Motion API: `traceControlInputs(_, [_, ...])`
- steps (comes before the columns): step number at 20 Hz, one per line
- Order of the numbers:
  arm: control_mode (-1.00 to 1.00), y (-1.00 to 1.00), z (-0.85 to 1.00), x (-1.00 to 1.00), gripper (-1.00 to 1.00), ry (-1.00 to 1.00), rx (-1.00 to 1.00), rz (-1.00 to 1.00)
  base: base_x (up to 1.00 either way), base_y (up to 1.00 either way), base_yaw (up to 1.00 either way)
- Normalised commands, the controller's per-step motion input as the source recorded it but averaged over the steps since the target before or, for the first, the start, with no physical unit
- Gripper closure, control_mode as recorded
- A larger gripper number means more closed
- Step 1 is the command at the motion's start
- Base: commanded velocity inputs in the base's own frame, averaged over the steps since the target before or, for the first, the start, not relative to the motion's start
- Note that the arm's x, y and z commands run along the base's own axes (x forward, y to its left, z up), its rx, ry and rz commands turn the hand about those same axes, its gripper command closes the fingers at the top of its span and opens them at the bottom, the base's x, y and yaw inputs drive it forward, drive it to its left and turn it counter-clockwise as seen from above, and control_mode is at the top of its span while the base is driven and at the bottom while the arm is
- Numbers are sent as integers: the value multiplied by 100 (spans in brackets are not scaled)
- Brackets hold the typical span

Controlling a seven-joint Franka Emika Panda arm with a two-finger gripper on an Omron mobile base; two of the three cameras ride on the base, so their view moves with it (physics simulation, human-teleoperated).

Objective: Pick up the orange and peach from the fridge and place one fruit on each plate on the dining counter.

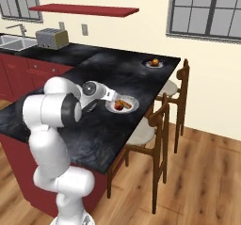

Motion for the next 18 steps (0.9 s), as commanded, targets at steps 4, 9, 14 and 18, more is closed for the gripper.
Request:
traceControlInputs(4, [-100,-13,59,-100,-100,-45,0,0,0,0,0])
traceControlInputs(9, [-100,-38,62,-100,-100,-35,0,1,0,0,0])
traceControlInputs(14, [-100,-34,84,-100,-100,-25,0,8,0,0,0])
traceControlInputs(18, [-100,-34,67,-100,-100,-17,-2,7,0,0,0])
